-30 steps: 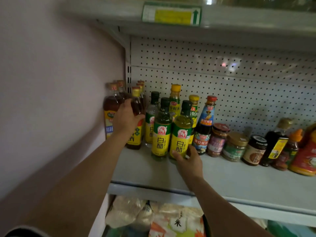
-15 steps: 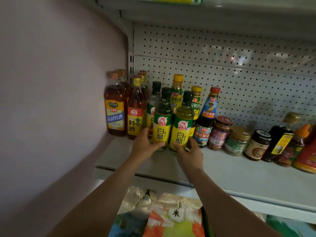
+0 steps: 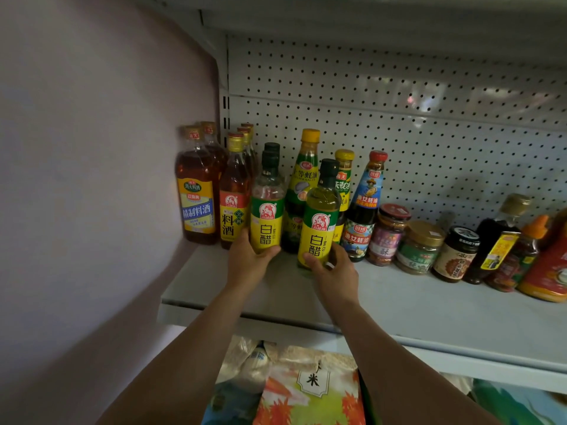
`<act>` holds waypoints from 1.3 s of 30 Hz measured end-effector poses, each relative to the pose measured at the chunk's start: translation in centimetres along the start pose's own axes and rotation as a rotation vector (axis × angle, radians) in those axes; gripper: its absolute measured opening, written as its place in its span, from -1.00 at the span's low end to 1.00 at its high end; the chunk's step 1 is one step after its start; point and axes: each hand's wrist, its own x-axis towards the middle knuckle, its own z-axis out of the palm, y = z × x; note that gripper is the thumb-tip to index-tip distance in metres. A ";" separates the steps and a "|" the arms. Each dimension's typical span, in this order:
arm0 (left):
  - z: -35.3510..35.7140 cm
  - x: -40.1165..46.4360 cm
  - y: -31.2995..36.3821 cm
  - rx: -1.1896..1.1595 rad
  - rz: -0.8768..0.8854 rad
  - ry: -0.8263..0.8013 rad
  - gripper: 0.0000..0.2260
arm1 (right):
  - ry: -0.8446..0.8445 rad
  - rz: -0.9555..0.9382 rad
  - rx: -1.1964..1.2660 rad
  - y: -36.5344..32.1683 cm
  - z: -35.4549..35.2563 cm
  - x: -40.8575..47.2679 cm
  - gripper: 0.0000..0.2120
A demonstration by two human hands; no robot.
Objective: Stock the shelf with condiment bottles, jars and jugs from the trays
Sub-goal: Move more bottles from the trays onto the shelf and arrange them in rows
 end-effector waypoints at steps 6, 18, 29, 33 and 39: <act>-0.2 0.4 -1.1 -0.003 -0.035 0.080 -0.40 | -0.007 0.009 0.025 -0.3 -0.1 -0.1 -0.44; 0.3 1.2 -1.3 0.037 -0.022 0.150 -0.48 | 0.000 0.015 0.022 -0.2 0.1 0.0 -0.44; -5.9 -0.7 3.9 -0.104 0.217 0.095 -0.36 | 0.027 0.036 -0.025 -1.7 0.2 -1.2 -0.43; -9.1 -0.2 9.9 -0.072 0.345 -0.095 -0.28 | -0.037 0.005 -0.092 -3.0 2.0 -2.4 -0.46; -10.2 1.1 12.3 0.226 0.429 -0.245 -0.23 | -0.136 -0.038 -0.034 -4.6 6.1 -4.2 -0.44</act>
